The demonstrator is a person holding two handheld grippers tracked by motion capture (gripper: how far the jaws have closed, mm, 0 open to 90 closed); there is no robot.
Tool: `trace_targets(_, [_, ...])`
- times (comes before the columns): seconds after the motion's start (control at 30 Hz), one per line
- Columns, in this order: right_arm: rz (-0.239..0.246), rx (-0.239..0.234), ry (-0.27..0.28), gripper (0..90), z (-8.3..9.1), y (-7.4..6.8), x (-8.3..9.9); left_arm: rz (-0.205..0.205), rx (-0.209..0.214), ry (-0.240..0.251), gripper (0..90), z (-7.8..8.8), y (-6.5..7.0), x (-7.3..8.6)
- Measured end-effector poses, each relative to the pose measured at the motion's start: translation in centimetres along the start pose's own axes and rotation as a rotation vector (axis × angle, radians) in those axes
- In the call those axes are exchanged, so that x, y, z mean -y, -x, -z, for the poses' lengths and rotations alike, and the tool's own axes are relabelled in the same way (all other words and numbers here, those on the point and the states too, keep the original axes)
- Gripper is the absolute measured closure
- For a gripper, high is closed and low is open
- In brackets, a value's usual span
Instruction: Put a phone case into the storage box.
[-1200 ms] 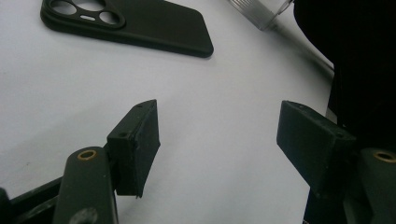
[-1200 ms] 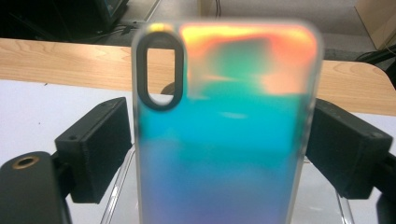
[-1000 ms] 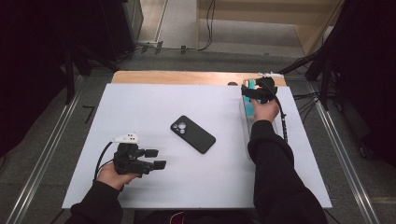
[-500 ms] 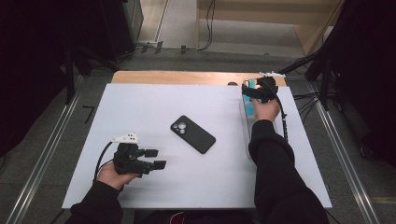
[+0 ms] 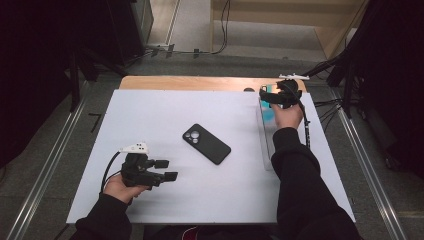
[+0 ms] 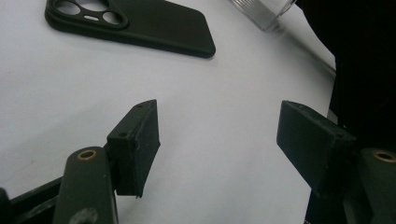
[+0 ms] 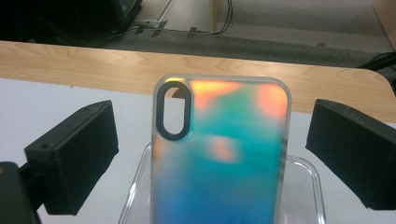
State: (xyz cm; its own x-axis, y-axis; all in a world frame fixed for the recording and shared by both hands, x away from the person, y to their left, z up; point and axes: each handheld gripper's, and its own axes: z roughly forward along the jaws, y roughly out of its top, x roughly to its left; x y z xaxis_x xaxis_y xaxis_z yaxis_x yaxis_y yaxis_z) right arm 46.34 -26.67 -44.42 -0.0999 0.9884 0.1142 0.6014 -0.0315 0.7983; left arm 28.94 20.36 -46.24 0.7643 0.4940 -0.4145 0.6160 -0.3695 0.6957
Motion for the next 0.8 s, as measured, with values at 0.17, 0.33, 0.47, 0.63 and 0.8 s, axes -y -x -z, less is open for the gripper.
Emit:
trace_targets(0.17, [-0.009, -0.036, -0.023, 0.8, 1.7, 0.0, -0.5, 0.002, -0.002, 0.000, 30.2, 0.0, 0.0, 0.0])
trace_targets(0.33, [0.005, -0.070, -0.033, 0.9, 3.5, -0.5, -0.5, 0.003, -0.005, -0.001, 30.2, 0.0, 0.0, 0.0])
trace_targets(0.47, [0.008, -0.127, -0.064, 0.9, 4.6, -0.7, -0.1, 0.007, -0.005, -0.002, 30.1, 0.0, -0.1, 0.0])
trace_targets(0.63, [0.027, -0.187, -0.085, 0.9, 5.9, -1.1, 0.5, 0.007, -0.007, -0.004, 30.1, 0.0, -0.1, 0.0])
trace_targets(0.8, [0.050, -0.238, -0.100, 0.9, 7.1, -1.8, 0.9, 0.008, -0.007, -0.003, 30.1, 0.0, -0.1, 0.0])
